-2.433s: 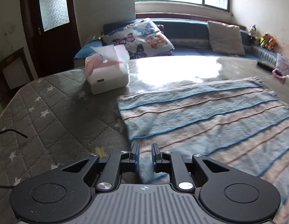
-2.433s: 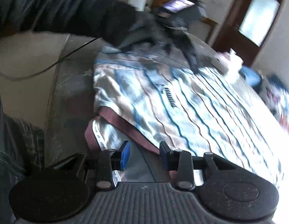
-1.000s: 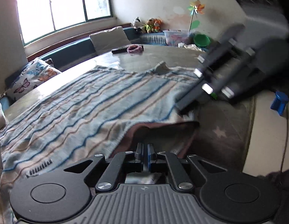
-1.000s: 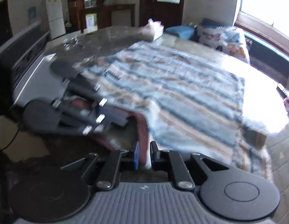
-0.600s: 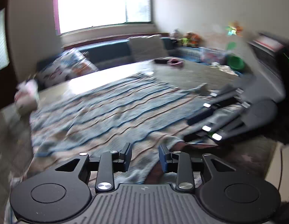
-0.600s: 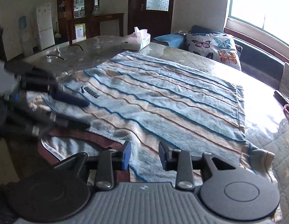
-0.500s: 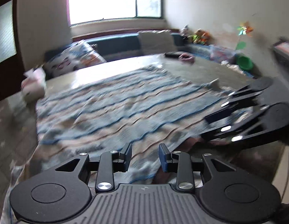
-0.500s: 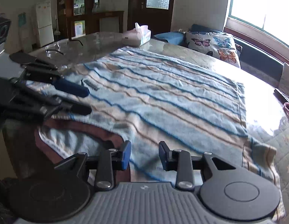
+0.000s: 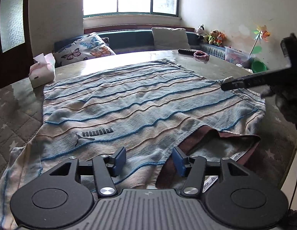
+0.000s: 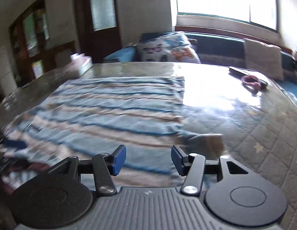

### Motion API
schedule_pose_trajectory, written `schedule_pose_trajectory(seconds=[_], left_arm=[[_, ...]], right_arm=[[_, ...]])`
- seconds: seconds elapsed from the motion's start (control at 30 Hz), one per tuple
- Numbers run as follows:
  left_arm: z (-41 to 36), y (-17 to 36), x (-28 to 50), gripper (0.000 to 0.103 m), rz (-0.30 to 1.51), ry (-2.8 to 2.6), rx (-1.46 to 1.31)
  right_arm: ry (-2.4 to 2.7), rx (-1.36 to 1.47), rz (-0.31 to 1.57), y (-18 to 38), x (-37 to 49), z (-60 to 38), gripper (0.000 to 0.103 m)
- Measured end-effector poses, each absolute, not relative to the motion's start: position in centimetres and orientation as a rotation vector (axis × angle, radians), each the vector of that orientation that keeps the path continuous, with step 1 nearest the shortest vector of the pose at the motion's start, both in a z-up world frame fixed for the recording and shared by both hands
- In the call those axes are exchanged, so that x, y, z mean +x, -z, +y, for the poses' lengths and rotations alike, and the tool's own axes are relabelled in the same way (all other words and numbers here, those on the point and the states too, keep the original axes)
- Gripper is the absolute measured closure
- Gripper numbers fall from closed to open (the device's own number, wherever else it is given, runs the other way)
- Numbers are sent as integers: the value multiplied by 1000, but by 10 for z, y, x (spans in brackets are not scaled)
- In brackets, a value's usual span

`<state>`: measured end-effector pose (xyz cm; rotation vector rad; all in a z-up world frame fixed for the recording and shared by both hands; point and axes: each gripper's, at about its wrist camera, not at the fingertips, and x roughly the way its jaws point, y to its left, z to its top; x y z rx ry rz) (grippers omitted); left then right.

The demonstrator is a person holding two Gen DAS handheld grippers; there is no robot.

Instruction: Fold towel

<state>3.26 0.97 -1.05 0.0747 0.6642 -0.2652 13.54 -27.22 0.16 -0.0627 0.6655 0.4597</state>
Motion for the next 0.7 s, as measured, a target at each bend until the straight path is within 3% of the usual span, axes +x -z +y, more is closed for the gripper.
schedule_pose_trajectory(seconds=[0.3,0.7], left_arm=[[25,11,28,40,662,223,61],[30,9,23,35,670,209,74]], right_arm=[[-323,4,683,19,172,-311,48],[-172,1,652,17,148,-352,48]])
